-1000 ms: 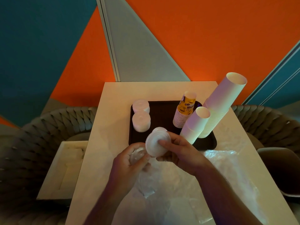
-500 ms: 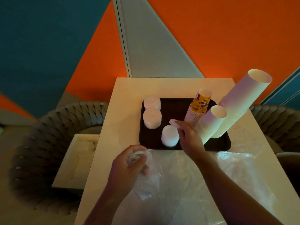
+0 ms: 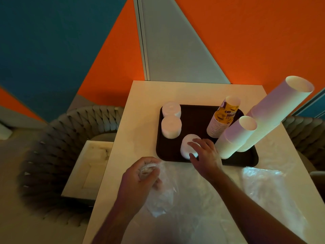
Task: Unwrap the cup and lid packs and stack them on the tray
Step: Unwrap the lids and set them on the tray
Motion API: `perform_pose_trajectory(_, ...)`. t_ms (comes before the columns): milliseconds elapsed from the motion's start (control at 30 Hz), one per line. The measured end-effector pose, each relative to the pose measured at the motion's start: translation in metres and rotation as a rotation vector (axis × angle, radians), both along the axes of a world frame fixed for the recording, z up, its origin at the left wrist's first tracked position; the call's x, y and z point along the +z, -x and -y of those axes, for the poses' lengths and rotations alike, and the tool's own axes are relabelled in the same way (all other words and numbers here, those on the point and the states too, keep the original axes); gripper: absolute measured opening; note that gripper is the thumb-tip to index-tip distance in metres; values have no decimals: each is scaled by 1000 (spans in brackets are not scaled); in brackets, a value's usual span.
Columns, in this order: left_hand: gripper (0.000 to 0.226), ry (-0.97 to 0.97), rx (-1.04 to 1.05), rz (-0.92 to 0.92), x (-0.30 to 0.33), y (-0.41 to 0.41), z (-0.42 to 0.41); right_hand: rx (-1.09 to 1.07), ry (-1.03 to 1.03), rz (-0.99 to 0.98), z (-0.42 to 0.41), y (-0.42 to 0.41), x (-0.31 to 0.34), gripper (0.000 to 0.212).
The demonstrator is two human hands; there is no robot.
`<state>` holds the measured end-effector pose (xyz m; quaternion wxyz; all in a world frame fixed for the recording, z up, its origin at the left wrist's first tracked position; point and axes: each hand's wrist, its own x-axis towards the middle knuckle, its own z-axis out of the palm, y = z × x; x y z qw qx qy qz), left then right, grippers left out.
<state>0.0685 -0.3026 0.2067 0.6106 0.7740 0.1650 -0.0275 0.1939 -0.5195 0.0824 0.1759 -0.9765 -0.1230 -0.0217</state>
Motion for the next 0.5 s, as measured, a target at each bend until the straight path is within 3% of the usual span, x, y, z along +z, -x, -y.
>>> perform_pose_trajectory(133,19,-4,9,-18,0,-1,-3,-41,82,49,-5,-6,5,46)
perform_pose_trajectory(233,15,-27,9,-53,-3,0,-8,-59,45,-24,-8,-26,9,44)
perform_pose_trajectory(500,17,-83,42,-108,-12,4,-24,-70,99,-182,-24,-100,20,73)
